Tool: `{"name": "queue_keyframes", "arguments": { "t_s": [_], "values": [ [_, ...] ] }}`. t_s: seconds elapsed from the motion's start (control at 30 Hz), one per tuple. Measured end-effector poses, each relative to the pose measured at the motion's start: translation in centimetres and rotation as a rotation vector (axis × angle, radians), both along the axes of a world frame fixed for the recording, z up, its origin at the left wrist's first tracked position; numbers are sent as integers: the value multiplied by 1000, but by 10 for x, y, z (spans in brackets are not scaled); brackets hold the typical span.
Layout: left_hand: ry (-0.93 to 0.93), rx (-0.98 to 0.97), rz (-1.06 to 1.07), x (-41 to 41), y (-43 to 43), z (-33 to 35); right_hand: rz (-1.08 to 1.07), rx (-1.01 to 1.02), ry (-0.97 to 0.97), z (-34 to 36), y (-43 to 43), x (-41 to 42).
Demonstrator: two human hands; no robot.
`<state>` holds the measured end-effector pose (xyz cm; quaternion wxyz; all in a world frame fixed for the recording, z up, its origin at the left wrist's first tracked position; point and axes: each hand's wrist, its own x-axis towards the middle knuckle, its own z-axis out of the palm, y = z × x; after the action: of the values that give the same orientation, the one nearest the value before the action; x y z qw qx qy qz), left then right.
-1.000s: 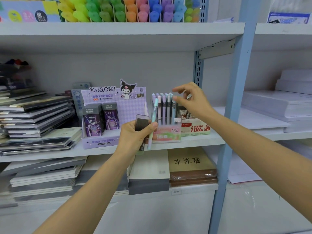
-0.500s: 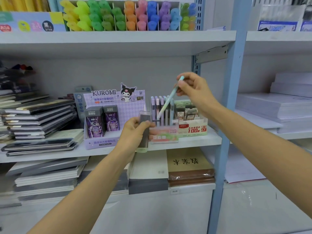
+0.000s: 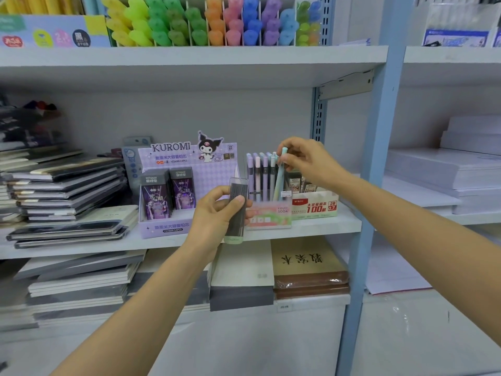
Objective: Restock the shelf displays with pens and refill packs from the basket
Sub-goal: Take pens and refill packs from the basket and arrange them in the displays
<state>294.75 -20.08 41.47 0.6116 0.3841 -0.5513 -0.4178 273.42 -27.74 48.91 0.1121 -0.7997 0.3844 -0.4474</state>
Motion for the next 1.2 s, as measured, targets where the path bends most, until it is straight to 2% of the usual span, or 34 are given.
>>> {"name": "queue_keyframes", "arguments": {
  "t_s": [0.17, 0.37, 0.53, 0.67, 0.73, 0.8, 0.87, 1.03, 1.2],
  "values": [
    [7, -2, -10, 0, -3, -3, -7, 34, -36, -1, -1, 6],
    [55, 8, -49, 0, -3, -5, -189, -186, -35, -15, -6, 17],
    [79, 18, -45, -1, -2, -2, -304, -121, 49, -19, -7, 18],
    [78, 19, -46, -3, -1, 0, -143, -97, -127, -18, 8, 16],
    [60, 17, -44, -6, 0, 1, 15, 10, -192, -19, 21, 16],
    [9, 8, -41, -12, 2, 3, 203, 170, -177, -23, 32, 20],
    [-60, 11, -35, -17, 5, 5, 310, 230, -184, -27, 38, 23],
    [-114, 33, -34, -13, 14, 10, 183, 135, -340, -25, 43, 10],
    [9, 45, -29, -11, 17, 18, 290, 213, -247, -30, 47, -6]
  ]
}}
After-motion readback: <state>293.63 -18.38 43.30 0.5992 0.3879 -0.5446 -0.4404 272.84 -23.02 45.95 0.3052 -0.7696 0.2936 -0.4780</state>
